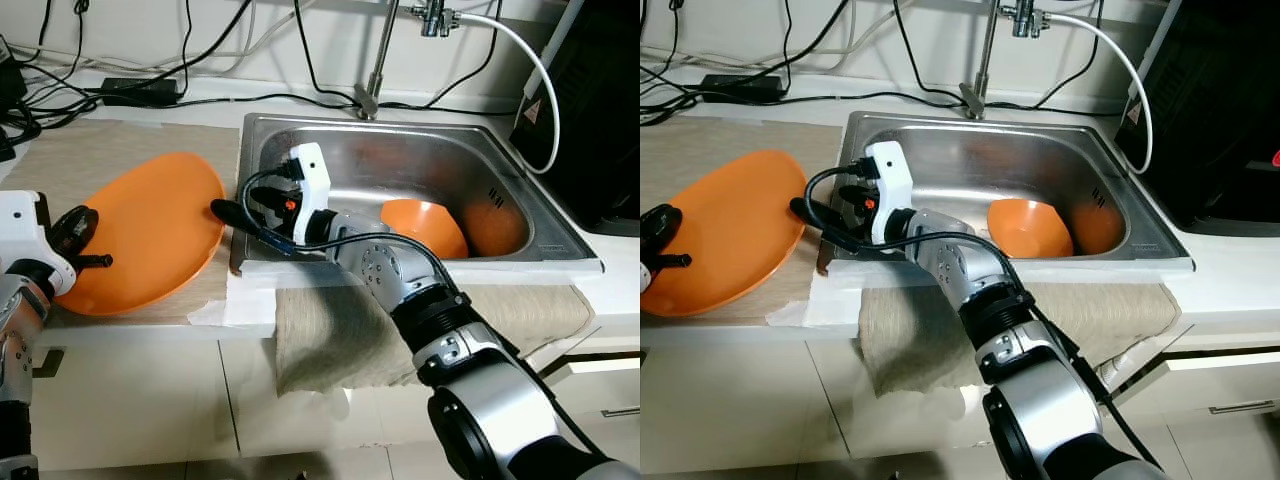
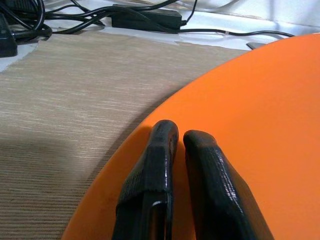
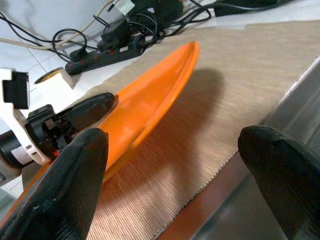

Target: Kitchen organization

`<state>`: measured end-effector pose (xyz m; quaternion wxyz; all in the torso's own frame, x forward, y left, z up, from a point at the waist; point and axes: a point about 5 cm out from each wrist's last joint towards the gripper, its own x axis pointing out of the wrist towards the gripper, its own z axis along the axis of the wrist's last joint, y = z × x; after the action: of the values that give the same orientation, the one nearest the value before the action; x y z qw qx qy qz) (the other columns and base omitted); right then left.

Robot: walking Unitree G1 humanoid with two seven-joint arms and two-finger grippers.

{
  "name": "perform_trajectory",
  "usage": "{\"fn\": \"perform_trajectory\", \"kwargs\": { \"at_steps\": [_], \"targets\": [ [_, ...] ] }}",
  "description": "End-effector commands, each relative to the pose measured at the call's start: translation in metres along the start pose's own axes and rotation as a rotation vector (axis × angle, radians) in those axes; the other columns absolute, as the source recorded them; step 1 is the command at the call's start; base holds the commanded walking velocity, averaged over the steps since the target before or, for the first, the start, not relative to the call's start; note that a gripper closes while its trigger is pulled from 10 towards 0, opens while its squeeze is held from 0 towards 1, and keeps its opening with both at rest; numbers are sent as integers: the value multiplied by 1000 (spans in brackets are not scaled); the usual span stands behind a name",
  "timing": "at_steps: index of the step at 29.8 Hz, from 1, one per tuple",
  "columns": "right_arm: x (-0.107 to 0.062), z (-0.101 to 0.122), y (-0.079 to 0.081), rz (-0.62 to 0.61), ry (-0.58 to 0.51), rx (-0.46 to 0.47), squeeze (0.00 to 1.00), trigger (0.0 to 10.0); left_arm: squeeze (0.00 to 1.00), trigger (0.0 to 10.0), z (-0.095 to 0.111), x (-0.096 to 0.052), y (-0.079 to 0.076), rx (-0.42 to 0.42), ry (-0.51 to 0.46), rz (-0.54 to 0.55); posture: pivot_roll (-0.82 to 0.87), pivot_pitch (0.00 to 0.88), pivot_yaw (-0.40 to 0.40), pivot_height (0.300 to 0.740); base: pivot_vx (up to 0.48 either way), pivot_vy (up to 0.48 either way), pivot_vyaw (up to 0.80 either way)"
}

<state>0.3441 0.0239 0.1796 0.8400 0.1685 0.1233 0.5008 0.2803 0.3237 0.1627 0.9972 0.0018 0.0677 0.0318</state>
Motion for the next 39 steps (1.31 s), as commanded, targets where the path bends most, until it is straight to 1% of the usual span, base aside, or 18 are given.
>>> {"fn": "perform_trajectory", "kwargs": {
  "at_steps": [1,9,12,20,23,24,25,26,27,39],
  "targets": [
    [27,9,35,102,-24,25,0,10000,0,10000,-38,-3,-4,-51,164,0,163,9,-115,740,0,0,0],
    [35,3,45,153,47,-33,0,10000,0,10000,-35,-3,-6,-56,157,-10,165,8,-119,740,0,0,0],
    [36,3,45,157,51,-35,0,10000,0,10000,-35,-2,-7,-57,154,-11,165,7,-121,740,0,0,0],
    [38,5,46,179,51,-90,0,10000,0,10000,-34,-2,-10,-60,146,-16,170,3,-127,740,0,0,0],
    [38,5,47,181,52,-88,0,10000,0,10000,-34,-1,-10,-61,145,-16,171,2,-128,740,0,0,0],
    [39,5,47,182,52,-85,0,8235,0,10000,-34,-1,-10,-62,145,-16,172,0,-129,740,0,0,0],
    [39,5,47,183,53,-82,0,4745,0,10000,-33,-1,-10,-62,144,-16,172,0,-129,740,0,0,0],
    [39,5,47,183,53,-79,0,0,0,10000,-33,-1,-10,-62,144,-17,173,0,-130,740,0,0,0],
    [40,6,47,184,50,-63,0,0,0,10000,-33,-1,-11,-64,142,-17,175,0,-130,740,0,0,0],
    [42,9,44,163,35,-11,0,0,0,10000,-31,-1,-11,-64,141,-20,175,0,-128,740,0,0,0]
  ]
}}
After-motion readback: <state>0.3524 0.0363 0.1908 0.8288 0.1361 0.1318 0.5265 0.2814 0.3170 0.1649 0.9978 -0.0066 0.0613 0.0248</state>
